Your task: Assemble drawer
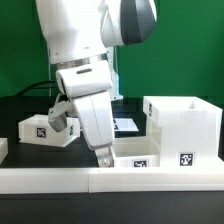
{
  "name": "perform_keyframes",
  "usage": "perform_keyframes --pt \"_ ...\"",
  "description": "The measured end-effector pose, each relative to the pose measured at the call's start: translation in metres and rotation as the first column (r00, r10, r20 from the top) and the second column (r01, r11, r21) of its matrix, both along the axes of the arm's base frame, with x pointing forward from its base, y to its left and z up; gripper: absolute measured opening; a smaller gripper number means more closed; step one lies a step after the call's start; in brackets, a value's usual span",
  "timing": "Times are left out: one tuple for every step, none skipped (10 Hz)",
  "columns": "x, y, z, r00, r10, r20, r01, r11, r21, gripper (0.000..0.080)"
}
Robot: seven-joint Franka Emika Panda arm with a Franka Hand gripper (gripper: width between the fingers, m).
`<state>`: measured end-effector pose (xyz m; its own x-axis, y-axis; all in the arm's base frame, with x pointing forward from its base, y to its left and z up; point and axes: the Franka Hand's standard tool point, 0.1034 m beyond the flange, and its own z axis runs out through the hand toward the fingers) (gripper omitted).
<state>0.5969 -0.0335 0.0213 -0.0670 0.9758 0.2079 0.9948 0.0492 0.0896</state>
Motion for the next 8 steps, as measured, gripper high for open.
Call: perform_keyframes --pt "-0.002 0.007 -0.003 1.000 -0.003 0.005 0.003 1.000 0.002 0.0649" --pt "-0.002 0.010 -0.002 1.000 0.003 0.000 -0.003 1.000 0.000 0.0649" --pt "0.001 0.013 -0.002 1.000 0.000 0.001 0.000 1.000 -0.001 0.0649" --pt "0.003 0.017 -0.001 1.000 0.003 0.004 -0.003 1.000 -0.001 0.0649" --pt "0.003 0.021 -0.001 1.000 0.007 0.000 -0.007 1.000 -0.001 0.0649" --pt "0.004 0.025 -0.002 1.000 0.021 0.002 -0.021 1.000 -0.007 0.0649" --pt "0.003 0.025 -0.002 1.000 0.014 0.002 -0.014 1.000 -0.007 0.0649" --pt "0.003 0.023 -0.002 1.000 0.012 0.002 -0.012 1.000 -0.007 0.0649"
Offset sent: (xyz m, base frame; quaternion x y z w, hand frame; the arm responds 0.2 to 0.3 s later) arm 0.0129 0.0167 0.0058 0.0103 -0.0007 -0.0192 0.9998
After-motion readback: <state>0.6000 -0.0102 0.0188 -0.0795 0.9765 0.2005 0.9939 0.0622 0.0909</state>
